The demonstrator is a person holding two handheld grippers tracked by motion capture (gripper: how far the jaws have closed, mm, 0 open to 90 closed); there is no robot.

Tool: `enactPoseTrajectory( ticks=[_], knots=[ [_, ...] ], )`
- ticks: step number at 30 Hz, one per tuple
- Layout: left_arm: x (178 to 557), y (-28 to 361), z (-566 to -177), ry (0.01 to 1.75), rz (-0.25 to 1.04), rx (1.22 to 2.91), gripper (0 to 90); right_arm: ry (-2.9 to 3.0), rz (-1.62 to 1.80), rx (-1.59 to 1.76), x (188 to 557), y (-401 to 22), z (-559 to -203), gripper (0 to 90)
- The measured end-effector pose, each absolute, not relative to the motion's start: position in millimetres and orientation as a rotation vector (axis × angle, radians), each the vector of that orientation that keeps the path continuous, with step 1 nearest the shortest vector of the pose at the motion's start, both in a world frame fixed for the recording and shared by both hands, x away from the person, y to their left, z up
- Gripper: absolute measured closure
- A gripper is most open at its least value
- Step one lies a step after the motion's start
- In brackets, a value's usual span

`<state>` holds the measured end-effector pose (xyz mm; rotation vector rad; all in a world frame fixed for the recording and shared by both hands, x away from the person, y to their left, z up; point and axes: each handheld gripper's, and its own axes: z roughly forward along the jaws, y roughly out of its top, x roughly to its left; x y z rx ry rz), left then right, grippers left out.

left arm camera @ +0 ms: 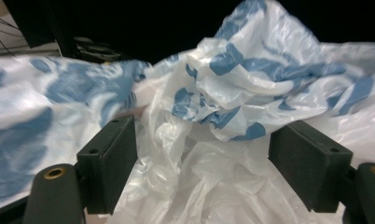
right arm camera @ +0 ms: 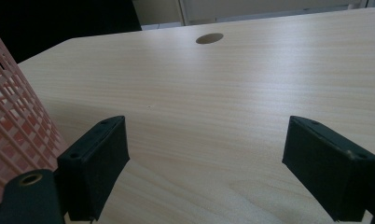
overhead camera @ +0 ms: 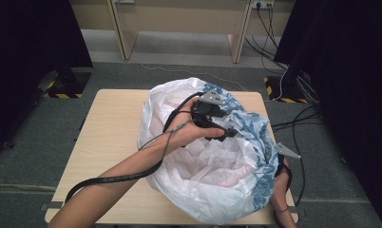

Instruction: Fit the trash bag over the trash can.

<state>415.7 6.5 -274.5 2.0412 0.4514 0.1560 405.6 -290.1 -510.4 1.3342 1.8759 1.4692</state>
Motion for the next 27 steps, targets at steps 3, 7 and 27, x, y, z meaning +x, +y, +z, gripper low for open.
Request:
enactPoseTrajectory(
  ticks=[3, 7, 27],
  knots=[
    [415, 8, -270, 0.451, 0.163, 2.028, 23.3, 1.875, 1.470, 1.335, 406, -290, -510, 14.6],
    [413, 12, -263, 0.449, 0.174, 2.012, 23.2, 1.875, 1.470, 1.337, 406, -290, -510, 14.6],
    [401, 40, -239, 0.439, 0.210, 1.953, 23.2, 1.876, 1.467, 1.336, 406, -290, -510, 14.6]
  ],
)
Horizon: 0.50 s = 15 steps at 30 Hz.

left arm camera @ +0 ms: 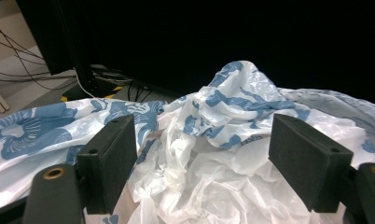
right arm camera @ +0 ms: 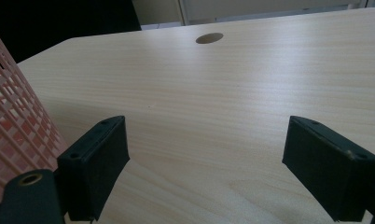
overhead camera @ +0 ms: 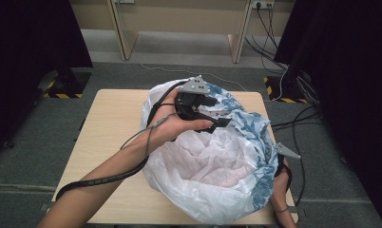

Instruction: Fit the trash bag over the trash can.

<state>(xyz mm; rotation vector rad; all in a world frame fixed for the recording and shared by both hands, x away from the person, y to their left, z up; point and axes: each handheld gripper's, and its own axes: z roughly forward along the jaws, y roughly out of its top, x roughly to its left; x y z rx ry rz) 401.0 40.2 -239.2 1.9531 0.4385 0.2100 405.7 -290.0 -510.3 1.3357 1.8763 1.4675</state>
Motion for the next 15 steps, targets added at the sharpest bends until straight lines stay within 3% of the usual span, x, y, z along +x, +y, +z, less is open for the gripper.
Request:
enactPoseTrajectory(
  ticks=[15],
  knots=[
    [375, 74, -218, 0.398, 0.254, 1.883, 23.2, 1.878, 1.465, 1.335, 406, -290, -510, 14.7]
  ],
)
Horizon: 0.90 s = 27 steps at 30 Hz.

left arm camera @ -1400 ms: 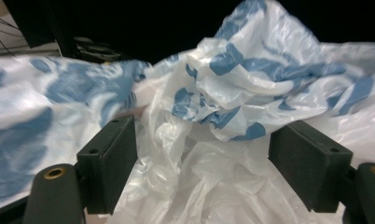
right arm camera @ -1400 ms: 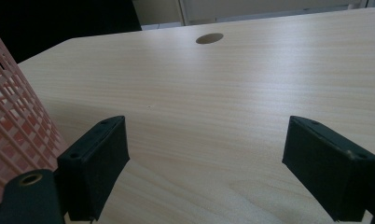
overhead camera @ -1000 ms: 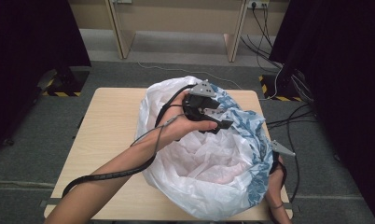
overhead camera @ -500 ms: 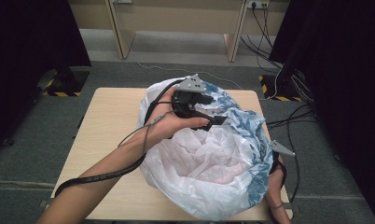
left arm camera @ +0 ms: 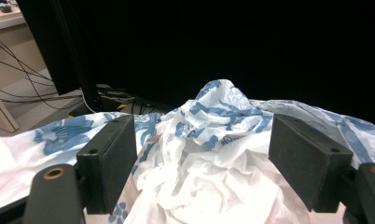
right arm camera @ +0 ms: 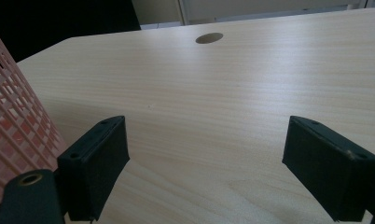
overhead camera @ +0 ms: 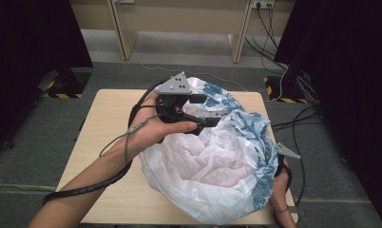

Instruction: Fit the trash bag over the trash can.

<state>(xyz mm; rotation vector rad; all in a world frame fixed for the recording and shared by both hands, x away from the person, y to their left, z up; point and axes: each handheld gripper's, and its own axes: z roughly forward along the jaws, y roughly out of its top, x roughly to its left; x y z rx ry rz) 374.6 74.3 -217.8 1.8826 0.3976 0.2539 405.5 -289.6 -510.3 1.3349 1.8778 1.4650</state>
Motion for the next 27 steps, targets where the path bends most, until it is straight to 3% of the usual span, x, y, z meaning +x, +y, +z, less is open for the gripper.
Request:
enactPoseTrajectory(
  ticks=[27],
  knots=[
    [349, 131, -212, 0.423, 0.333, 1.805, 23.3, 1.878, 1.464, 1.337, 406, -289, -510, 14.6]
  ],
)
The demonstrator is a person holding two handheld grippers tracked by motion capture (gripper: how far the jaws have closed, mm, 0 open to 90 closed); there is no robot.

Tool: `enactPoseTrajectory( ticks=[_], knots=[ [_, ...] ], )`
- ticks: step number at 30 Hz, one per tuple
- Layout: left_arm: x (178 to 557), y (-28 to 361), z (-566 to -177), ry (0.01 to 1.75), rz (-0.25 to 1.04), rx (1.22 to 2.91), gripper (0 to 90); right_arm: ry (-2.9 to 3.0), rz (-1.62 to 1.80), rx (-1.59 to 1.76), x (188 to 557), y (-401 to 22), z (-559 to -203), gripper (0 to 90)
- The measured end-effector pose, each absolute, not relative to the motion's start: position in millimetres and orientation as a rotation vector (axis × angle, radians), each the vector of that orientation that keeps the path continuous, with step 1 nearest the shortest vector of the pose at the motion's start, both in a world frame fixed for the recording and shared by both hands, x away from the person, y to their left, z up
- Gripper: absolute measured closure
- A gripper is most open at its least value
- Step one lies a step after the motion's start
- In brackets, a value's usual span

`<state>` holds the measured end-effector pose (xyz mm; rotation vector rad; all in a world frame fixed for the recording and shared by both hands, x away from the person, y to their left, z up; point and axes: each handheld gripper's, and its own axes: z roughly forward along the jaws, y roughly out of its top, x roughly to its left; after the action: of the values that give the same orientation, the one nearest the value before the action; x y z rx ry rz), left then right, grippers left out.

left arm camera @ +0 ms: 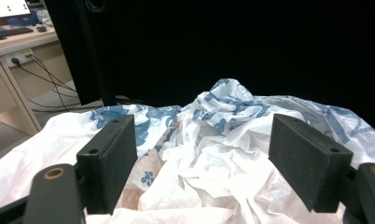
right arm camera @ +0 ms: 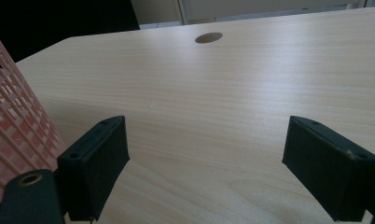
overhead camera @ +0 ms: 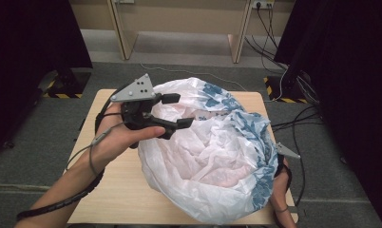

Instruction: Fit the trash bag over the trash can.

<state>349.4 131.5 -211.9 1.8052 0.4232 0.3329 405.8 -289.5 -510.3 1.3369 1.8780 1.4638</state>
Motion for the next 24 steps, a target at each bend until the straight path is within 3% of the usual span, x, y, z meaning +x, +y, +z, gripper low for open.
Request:
enactPoseTrajectory(
  ticks=[24],
  knots=[
    [335, 190, -219, 0.502, 0.405, 1.714, 23.3, 1.880, 1.457, 1.337, 406, -289, -510, 14.6]
  ],
)
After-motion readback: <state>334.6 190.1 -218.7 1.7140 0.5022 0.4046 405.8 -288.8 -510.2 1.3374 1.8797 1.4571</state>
